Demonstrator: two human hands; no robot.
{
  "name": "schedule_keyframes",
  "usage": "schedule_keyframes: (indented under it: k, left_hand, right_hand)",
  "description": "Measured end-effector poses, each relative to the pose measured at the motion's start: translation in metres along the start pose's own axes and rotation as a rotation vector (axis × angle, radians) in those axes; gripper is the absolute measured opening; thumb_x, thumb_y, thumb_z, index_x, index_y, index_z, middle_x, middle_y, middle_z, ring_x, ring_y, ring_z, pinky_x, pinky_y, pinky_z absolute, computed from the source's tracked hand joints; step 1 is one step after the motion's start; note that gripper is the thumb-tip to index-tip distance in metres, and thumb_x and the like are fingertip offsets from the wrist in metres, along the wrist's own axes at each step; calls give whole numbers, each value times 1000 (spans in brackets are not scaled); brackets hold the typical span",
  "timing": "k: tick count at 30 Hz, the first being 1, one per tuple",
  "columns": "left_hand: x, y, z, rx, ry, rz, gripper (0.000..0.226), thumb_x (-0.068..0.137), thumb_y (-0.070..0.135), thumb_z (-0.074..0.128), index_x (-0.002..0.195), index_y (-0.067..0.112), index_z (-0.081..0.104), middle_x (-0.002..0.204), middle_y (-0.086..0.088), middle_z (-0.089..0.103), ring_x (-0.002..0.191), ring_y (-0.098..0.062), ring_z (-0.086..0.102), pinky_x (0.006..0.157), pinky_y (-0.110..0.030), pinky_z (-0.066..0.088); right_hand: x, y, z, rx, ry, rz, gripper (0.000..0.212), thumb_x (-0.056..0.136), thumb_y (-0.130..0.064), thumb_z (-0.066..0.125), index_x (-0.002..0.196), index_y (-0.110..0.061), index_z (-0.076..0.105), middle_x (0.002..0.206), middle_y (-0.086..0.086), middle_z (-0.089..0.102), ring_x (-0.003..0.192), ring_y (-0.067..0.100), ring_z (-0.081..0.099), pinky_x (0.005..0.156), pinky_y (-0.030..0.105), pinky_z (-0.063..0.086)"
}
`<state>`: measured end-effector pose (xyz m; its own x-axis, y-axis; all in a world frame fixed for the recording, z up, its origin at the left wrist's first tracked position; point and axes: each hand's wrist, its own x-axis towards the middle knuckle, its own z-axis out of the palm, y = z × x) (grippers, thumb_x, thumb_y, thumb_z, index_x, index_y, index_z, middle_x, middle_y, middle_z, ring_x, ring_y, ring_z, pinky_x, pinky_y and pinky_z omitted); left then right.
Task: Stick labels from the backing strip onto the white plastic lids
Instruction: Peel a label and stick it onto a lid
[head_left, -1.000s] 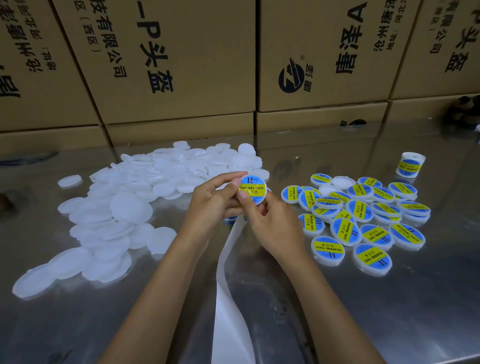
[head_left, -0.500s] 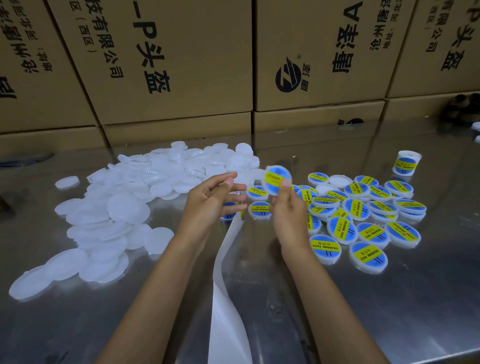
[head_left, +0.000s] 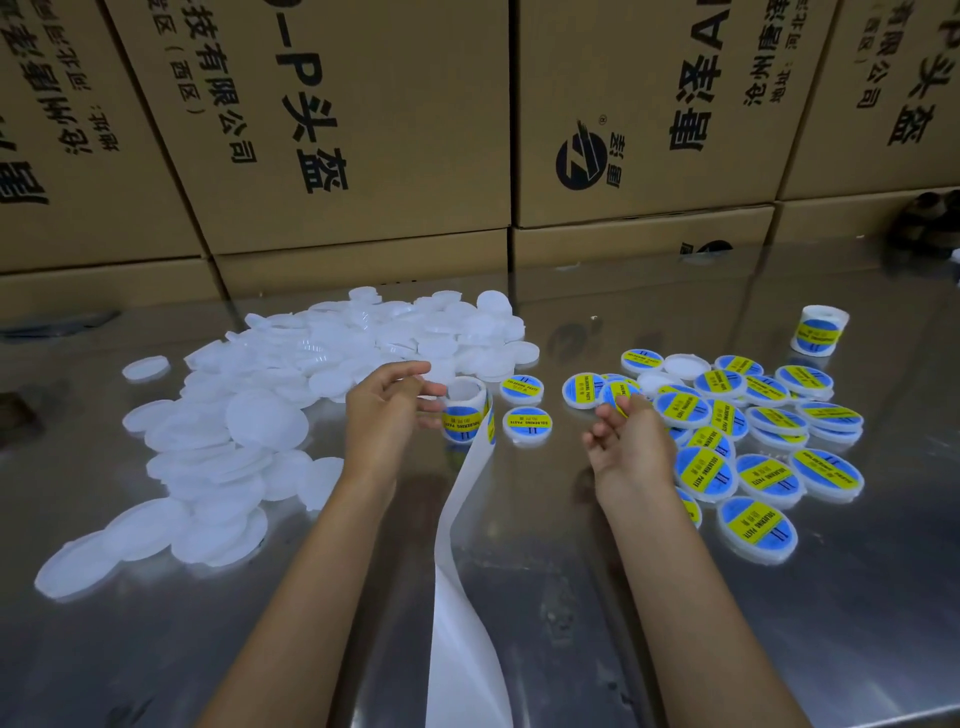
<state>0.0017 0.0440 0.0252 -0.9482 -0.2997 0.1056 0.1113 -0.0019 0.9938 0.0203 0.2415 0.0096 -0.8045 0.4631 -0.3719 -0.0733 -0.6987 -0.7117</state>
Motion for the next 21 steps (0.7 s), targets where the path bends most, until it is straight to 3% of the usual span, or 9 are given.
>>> schedule_keyframes:
  k: [5, 8, 10, 13, 17, 21]
  left_hand:
    - [11, -5, -16, 151, 133, 8, 32, 94, -1, 44, 101, 15, 70, 93, -9, 75, 74, -17, 64, 66, -27, 55]
    - [16, -3, -34, 396, 246, 130, 30, 93, 5, 48, 107, 16, 72, 106, -7, 73, 99, -26, 64, 86, -32, 50]
    - [21, -3, -52, 626, 411, 187, 30, 92, 8, 53, 116, 15, 69, 121, -12, 66, 116, -33, 55, 100, -41, 43]
    - [27, -3, -82, 866, 592, 73, 42, 89, 18, 66, 131, 12, 61, 137, -21, 50, 132, -40, 38, 106, -51, 31]
    - [28, -9, -104, 1001, 526, -78, 61, 84, 33, 79, 135, 9, 57, 138, -26, 48, 132, -43, 36, 106, -49, 30]
    - [30, -12, -105, 993, 518, -13, 46, 87, 30, 77, 126, 10, 63, 131, -22, 58, 127, -40, 43, 102, -48, 32]
  right_hand:
    - [-4, 1, 5, -128, -83, -18, 18, 96, -12, 47, 83, -16, 59, 58, -1, 56, 42, 11, 41, 43, 19, 38]
    - [-9, 7, 10, -316, -163, -104, 19, 94, -12, 48, 82, -14, 62, 52, -2, 55, 38, 10, 41, 39, 20, 36]
    - [-14, 14, 12, -450, -231, -174, 18, 93, -12, 48, 84, -12, 63, 56, 0, 54, 41, 13, 41, 41, 22, 36]
    - [-20, 23, 15, -564, -300, -231, 18, 94, -11, 48, 85, -10, 63, 53, -1, 54, 43, 14, 40, 42, 24, 35]
    - [-25, 28, 18, -646, -323, -259, 19, 95, -12, 47, 88, -7, 64, 50, -2, 53, 40, 10, 40, 39, 22, 34]
    - [-29, 32, 19, -689, -349, -271, 18, 94, -9, 47, 87, -5, 63, 54, 1, 52, 42, 12, 38, 40, 23, 32]
